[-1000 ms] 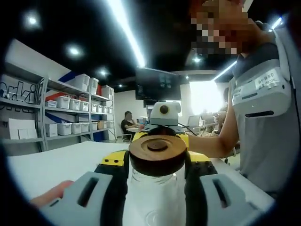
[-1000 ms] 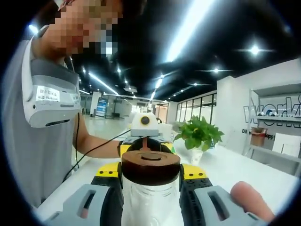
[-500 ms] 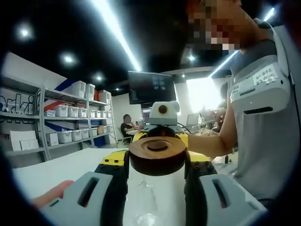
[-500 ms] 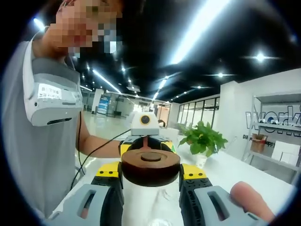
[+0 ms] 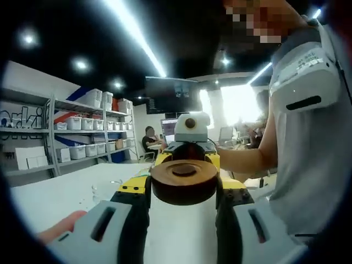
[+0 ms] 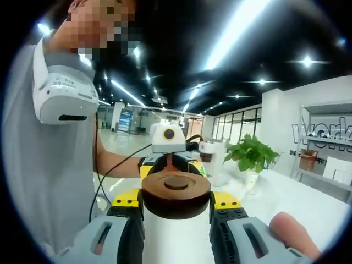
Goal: Clamp the coffee can twist off the lid put the lid on the table pick up the lid cover the can tighten the lid
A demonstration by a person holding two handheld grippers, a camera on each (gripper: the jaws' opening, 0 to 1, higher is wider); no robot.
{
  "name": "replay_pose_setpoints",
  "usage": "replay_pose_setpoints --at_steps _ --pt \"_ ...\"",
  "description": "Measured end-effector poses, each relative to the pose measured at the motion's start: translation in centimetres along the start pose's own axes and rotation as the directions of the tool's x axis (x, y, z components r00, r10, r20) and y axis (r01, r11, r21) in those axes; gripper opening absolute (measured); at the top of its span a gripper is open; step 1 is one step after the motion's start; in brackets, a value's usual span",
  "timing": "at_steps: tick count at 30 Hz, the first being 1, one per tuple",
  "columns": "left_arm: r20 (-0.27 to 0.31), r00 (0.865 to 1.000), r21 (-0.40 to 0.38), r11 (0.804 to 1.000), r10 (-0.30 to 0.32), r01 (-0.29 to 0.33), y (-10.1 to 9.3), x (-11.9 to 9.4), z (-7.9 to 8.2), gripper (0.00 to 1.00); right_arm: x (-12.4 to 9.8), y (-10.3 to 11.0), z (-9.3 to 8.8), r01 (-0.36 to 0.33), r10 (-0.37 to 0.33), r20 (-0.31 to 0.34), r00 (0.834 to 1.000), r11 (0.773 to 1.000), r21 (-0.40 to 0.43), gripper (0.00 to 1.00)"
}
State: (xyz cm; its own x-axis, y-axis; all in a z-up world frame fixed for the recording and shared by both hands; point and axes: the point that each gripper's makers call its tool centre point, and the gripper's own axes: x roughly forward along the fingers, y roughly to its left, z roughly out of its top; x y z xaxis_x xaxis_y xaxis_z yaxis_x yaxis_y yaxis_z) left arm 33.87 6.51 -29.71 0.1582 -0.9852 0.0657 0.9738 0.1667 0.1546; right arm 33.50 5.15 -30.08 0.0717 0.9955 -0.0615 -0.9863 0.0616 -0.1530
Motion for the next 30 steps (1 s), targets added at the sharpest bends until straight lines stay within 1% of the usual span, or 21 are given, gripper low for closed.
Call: replay_pose_setpoints --at_steps 3,5,6,8,10,12,16,22,27,28,30 --pt "-0.015 1.000 -0.024 1.000 0.002 -0.002 -1.0 -0.2 -1.5 0.36 0.1 1.2 -1.7 -0.003 0.004 -0.015 1.000 1.000 0.030 0.42" --pt "-0.039 0.999 -0.032 0.999 0.002 -0.003 -1.4 -0.1 -2.8 0.36 0.1 1.6 -3.3 -0.003 0.004 -0.042 0.999 0.999 0.041 0.42" --pt "-0.051 0.999 -0.035 0.999 0.001 -0.003 -1.5 0.0 -3.5 0.36 0.2 1.7 -3.7 -0.003 0.005 -0.049 0.999 0.999 0.042 0.42" --pt "-0.064 0.998 -0.049 0.999 -0.003 0.000 -1.6 0.1 -4.9 0.36 0.1 1.6 -5.4 -0.010 0.014 -0.063 0.998 0.998 0.055 0.42" --pt "-0.071 0.997 -0.084 0.996 -0.011 0.005 -1.4 0.2 -6.5 0.36 0.0 1.3 -6.6 -0.017 0.022 -0.067 0.998 0.997 0.080 0.42" --pt "-0.082 0.996 -0.100 0.995 -0.016 0.008 -1.2 0.2 -7.6 0.36 0.1 1.1 -7.9 -0.019 0.026 -0.080 0.996 0.996 0.090 0.42" --pt "-0.133 0.991 -0.119 0.993 -0.019 0.003 -0.9 0.4 -10.4 0.36 0.1 0.6 -10.1 -0.016 0.027 -0.117 0.993 0.995 0.095 0.42" --pt "-0.201 0.979 -0.127 0.992 -0.025 -0.001 -0.5 0.4 -12.9 0.36 0.4 0.3 -12.9 -0.017 0.035 -0.156 0.987 0.993 0.115 0.42" --pt "-0.258 0.966 -0.121 0.993 -0.027 -0.004 -0.2 0.3 -14.7 0.36 0.7 0.1 -14.5 -0.019 0.040 -0.183 0.982 0.993 0.119 0.42" --pt "-0.273 0.962 -0.114 0.993 -0.028 -0.003 -0.1 0.2 -15.0 0.36 0.8 0.0 -14.8 -0.019 0.041 -0.190 0.981 0.993 0.118 0.42" --pt "-0.283 0.959 -0.105 0.995 -0.028 -0.002 0.0 0.1 -15.1 0.36 0.8 -0.1 -15.2 -0.021 0.044 -0.192 0.980 0.993 0.120 0.42"
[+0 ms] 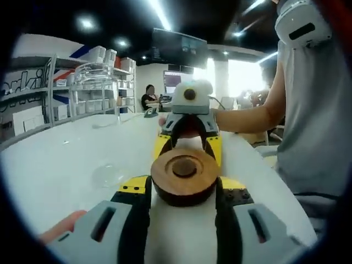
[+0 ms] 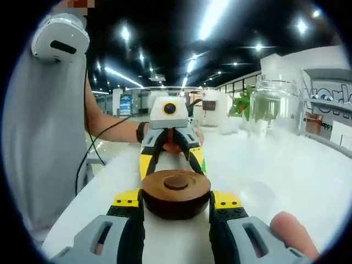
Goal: Clamp the coffee can twist off the lid put the lid on the table pick up the lid cover the can tighten the lid
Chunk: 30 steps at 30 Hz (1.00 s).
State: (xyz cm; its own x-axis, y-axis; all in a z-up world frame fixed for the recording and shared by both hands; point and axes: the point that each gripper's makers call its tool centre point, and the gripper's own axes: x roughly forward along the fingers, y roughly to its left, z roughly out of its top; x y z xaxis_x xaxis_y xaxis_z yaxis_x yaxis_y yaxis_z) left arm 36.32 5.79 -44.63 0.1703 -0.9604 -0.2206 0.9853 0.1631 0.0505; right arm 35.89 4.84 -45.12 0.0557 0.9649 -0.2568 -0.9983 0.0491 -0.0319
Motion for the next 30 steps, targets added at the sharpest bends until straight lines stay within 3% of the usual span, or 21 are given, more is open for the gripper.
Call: replay_pose_setpoints --at_steps 7,12,16,17,20,21,24,30 --pt "-0.040 0.999 0.020 1.000 0.007 -0.006 0.2 0.0 -0.9 0.36 0.7 0.1 -0.9 -0.004 0.004 -0.034 0.999 1.000 0.005 0.42" --pt "-0.035 0.999 0.019 1.000 0.010 -0.010 0.2 0.0 -1.0 0.36 0.8 0.1 -1.0 -0.004 0.005 -0.032 0.999 1.000 0.008 0.42" --pt "-0.056 0.998 0.010 1.000 -0.027 0.027 0.1 0.1 -1.3 0.38 0.9 0.3 -0.9 -0.021 0.021 -0.032 0.999 1.000 0.014 0.42" --pt "-0.059 0.997 0.005 0.999 -0.041 0.041 -0.1 0.1 -1.3 0.40 1.0 0.5 -0.9 -0.033 0.033 -0.040 0.999 0.999 0.006 0.42" --pt "-0.061 0.996 -0.006 0.998 -0.057 0.057 -0.2 0.5 -1.4 0.55 1.3 0.4 -1.6 -0.030 0.029 -0.069 0.997 0.999 -0.014 0.55" --pt "-0.066 0.996 -0.004 0.998 -0.058 0.058 -0.3 0.4 -1.5 0.55 1.2 0.3 -1.6 -0.026 0.025 -0.070 0.997 1.000 -0.011 0.56" --pt "-0.050 0.998 0.001 0.999 -0.045 0.046 -0.1 0.1 -1.2 0.54 0.8 0.1 -0.7 -0.021 0.021 -0.019 1.000 0.999 0.027 0.55" --pt "-0.019 1.000 0.006 1.000 -0.013 0.013 0.0 -0.9 -1.0 0.52 0.0 0.2 -0.9 0.012 -0.011 -0.018 1.000 0.999 0.041 0.52"
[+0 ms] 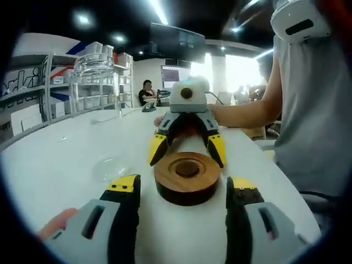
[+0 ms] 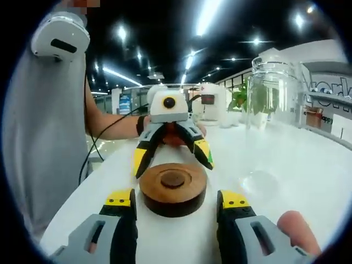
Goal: Clamp the coffee can twist off the lid put the lid on the table pick up the lid cover the can tighten the lid
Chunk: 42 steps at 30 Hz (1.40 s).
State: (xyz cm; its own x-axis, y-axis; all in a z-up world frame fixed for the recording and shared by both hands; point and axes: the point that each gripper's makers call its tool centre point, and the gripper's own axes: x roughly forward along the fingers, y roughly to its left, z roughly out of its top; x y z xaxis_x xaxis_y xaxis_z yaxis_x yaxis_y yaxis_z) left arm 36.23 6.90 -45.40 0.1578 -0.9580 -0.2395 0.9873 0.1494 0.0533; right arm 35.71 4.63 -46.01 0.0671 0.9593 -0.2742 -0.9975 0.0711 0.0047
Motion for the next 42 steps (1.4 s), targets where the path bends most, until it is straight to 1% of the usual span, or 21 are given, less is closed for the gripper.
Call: replay_pose_setpoints --at_steps 2,4,6,9,11,13,14,15,16,18,20,22,23,25,28,32,34,37,38,40,42 --pt "0.013 1.000 -0.004 1.000 0.023 -0.023 -0.1 -0.9 0.0 0.51 -0.9 -0.1 0.1 0.031 -0.032 0.026 0.999 0.999 0.018 0.52" --pt "0.046 0.997 -0.021 0.998 0.058 -0.057 -0.2 -2.1 0.3 0.50 -2.0 0.0 0.6 0.064 -0.068 0.075 0.995 0.996 0.055 0.50" --pt "0.083 0.992 -0.057 0.994 0.099 -0.095 -0.4 -3.4 0.6 0.45 -3.1 0.2 0.9 0.092 -0.103 0.113 0.988 0.991 0.094 0.48" --pt "0.132 0.978 -0.086 0.985 0.159 -0.148 -0.9 -5.0 1.3 0.34 -5.0 0.9 1.3 0.140 -0.169 0.172 0.970 0.975 0.171 0.39" --pt "0.157 0.972 -0.095 0.982 0.174 -0.161 -1.6 -5.4 1.8 0.31 -5.5 1.7 1.7 0.153 -0.191 0.201 0.961 0.970 0.189 0.35" --pt "0.155 0.967 -0.094 0.977 0.202 -0.189 -2.1 -5.4 2.0 0.27 -5.6 2.5 1.8 0.162 -0.204 0.209 0.957 0.966 0.201 0.32" --pt "0.145 0.958 -0.064 0.968 0.249 -0.242 -1.8 -5.6 1.9 0.22 -5.4 2.7 1.8 0.175 -0.216 0.205 0.954 0.963 0.203 0.30" --pt "0.144 0.951 -0.057 0.962 0.273 -0.268 -1.6 -5.6 2.0 0.15 -5.3 2.8 1.8 0.198 -0.236 0.200 0.951 0.961 0.193 0.27" --pt "0.143 0.944 -0.083 0.954 0.296 -0.287 -1.5 -5.7 1.9 0.11 -5.2 2.9 1.8 0.214 -0.250 0.197 0.948 0.959 0.187 0.25" --pt "0.173 0.938 -0.123 0.951 0.302 -0.283 -1.8 -5.8 2.6 0.10 -5.0 3.1 1.9 0.231 -0.267 0.197 0.943 0.955 0.188 0.19" --pt "0.194 0.931 -0.135 0.948 0.311 -0.288 -2.1 -6.0 3.0 0.05 -5.0 3.1 2.0 0.241 -0.278 0.204 0.939 0.952 0.188 0.10" --pt "0.187 0.931 -0.122 0.947 0.315 -0.296 -2.4 -6.0 3.0 0.02 -5.0 2.9 2.0 0.251 -0.291 0.209 0.934 0.947 0.198 0.01" --pt "0.180 0.933 -0.116 0.948 0.313 -0.296 -2.5 -6.0 3.0 0.00 -4.9 3.0 2.1 0.254 -0.293 0.206 0.934 0.947 0.194 0.00" --pt "0.171 0.938 -0.116 0.951 0.303 -0.286 -2.6 -5.9 2.8 0.00 -5.0 2.9 2.1 0.258 -0.294 0.208 0.933 0.949 0.181 0.00" --pt "0.162 0.945 -0.116 0.957 0.284 -0.267 -2.9 -5.6 2.7 0.00 -5.1 2.8 2.2 0.251 -0.291 0.220 0.931 0.948 0.193 0.00" --pt "0.168 0.946 -0.114 0.959 0.277 -0.260 -2.9 -5.7 2.7 0.00 -5.0 2.7 1.9 0.259 -0.298 0.210 0.931 0.946 0.192 0.00" --pt "0.171 0.945 -0.116 0.958 0.279 -0.262 -2.9 -5.7 2.8 0.00 -4.9 3.0 1.7 0.259 -0.290 0.200 0.936 0.951 0.167 0.00" --pt "0.155 0.947 -0.096 0.959 0.280 -0.268 -3.0 -5.4 2.5 0.00 -4.5 3.5 1.6 0.246 -0.270 0.187 0.944 0.959 0.144 0.00" --pt "0.151 0.949 -0.093 0.960 0.276 -0.264 -3.0 -5.3 2.4 0.00 -4.5 3.7 1.7 0.234 -0.260 0.190 0.947 0.961 0.146 0.00" --pt "0.161 0.958 -0.093 0.970 0.239 -0.226 -3.7 -5.1 2.5 0.00 -4.7 4.2 2.2 0.219 -0.247 0.214 0.945 0.964 0.147 0.00" --pt "0.162 0.955 -0.087 0.968 0.248 -0.236 -3.6 -5.2 2.5 0.00 -4.7 4.0 2.1 0.227 -0.255 0.215 0.943 0.963 0.147 0.00"
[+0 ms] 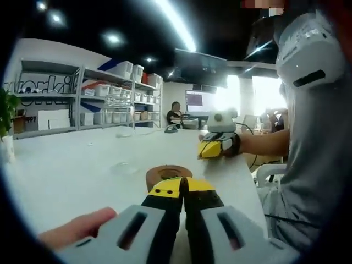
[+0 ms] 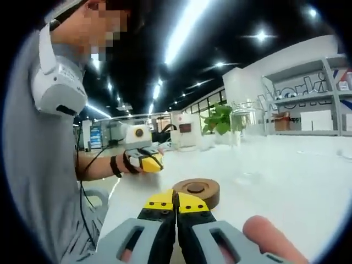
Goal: Clamp the coffee can twist off the lid put the lid on the table pick up the lid cover the can tighten the lid
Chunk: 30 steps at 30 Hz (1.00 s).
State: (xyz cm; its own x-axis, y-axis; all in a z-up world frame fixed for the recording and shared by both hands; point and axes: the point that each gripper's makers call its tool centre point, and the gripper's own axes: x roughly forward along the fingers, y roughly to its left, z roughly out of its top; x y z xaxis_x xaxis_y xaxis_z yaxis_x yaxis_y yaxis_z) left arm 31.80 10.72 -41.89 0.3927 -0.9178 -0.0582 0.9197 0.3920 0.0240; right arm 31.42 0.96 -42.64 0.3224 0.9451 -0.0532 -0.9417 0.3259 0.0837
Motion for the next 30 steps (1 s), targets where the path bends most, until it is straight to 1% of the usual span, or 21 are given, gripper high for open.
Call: replay_pose_setpoints --at_steps 2,3,5,6,9,12,15,17,19,20,24,26,30 --pt "-0.021 0.999 0.013 1.000 0.025 -0.024 0.2 -0.1 -0.4 0.00 0.1 -0.1 -0.5 0.014 -0.014 -0.022 1.000 1.000 -0.015 0.00" --pt "-0.028 0.999 0.017 1.000 0.025 -0.024 0.0 0.0 -0.5 0.00 0.2 -0.1 -0.6 0.011 -0.012 -0.029 0.999 0.999 -0.044 0.00" --pt "-0.062 0.998 0.024 1.000 0.007 -0.006 -0.5 0.1 -1.2 0.00 0.2 0.0 -0.8 0.012 -0.017 -0.045 0.999 0.994 -0.107 0.00" --pt "-0.069 0.998 0.036 0.999 0.013 -0.010 -0.5 0.2 -1.4 0.00 0.3 0.1 -1.1 0.012 -0.019 -0.058 0.998 0.993 -0.119 0.00" --pt "-0.086 0.996 0.034 0.999 0.014 -0.011 -0.3 0.2 -1.7 0.00 0.6 0.2 -1.8 0.018 -0.029 -0.093 0.995 0.993 -0.117 0.00" --pt "-0.064 0.998 0.013 1.000 0.023 -0.022 0.1 0.0 -1.4 0.00 0.5 0.1 -1.8 0.023 -0.034 -0.093 0.995 0.993 -0.114 0.00" --pt "-0.060 0.998 -0.001 1.000 0.029 -0.029 0.3 0.0 -1.4 0.00 0.5 0.3 -1.7 0.014 -0.025 -0.091 0.996 0.992 -0.124 0.00" --pt "-0.077 0.997 0.013 1.000 0.026 -0.025 0.2 0.2 -1.7 0.00 0.5 0.5 -1.9 -0.001 -0.012 -0.103 0.995 0.992 -0.125 0.00" --pt "-0.111 0.993 0.062 0.997 0.046 -0.040 0.4 0.3 -2.2 0.00 0.5 0.5 -1.9 -0.005 -0.007 -0.101 0.995 0.993 -0.116 0.00" --pt "-0.106 0.993 0.088 0.995 0.051 -0.042 0.2 0.4 -2.1 0.00 0.5 0.4 -1.8 -0.004 -0.008 -0.098 0.995 0.993 -0.115 0.00" --pt "-0.095 0.994 0.056 0.998 0.048 -0.042 0.4 0.3 -1.9 0.00 0.4 0.2 -1.8 0.006 -0.016 -0.096 0.995 0.994 -0.108 0.00" --pt "-0.081 0.996 0.038 0.999 0.031 -0.028 0.3 0.3 -1.6 0.00 0.4 0.1 -1.8 0.006 -0.017 -0.095 0.995 0.994 -0.112 0.00" --pt "-0.087 0.996 0.039 0.999 0.027 -0.024 0.1 0.4 -1.7 0.00 0.3 -0.2 -1.6 0.021 -0.030 -0.086 0.996 0.995 -0.100 0.00"
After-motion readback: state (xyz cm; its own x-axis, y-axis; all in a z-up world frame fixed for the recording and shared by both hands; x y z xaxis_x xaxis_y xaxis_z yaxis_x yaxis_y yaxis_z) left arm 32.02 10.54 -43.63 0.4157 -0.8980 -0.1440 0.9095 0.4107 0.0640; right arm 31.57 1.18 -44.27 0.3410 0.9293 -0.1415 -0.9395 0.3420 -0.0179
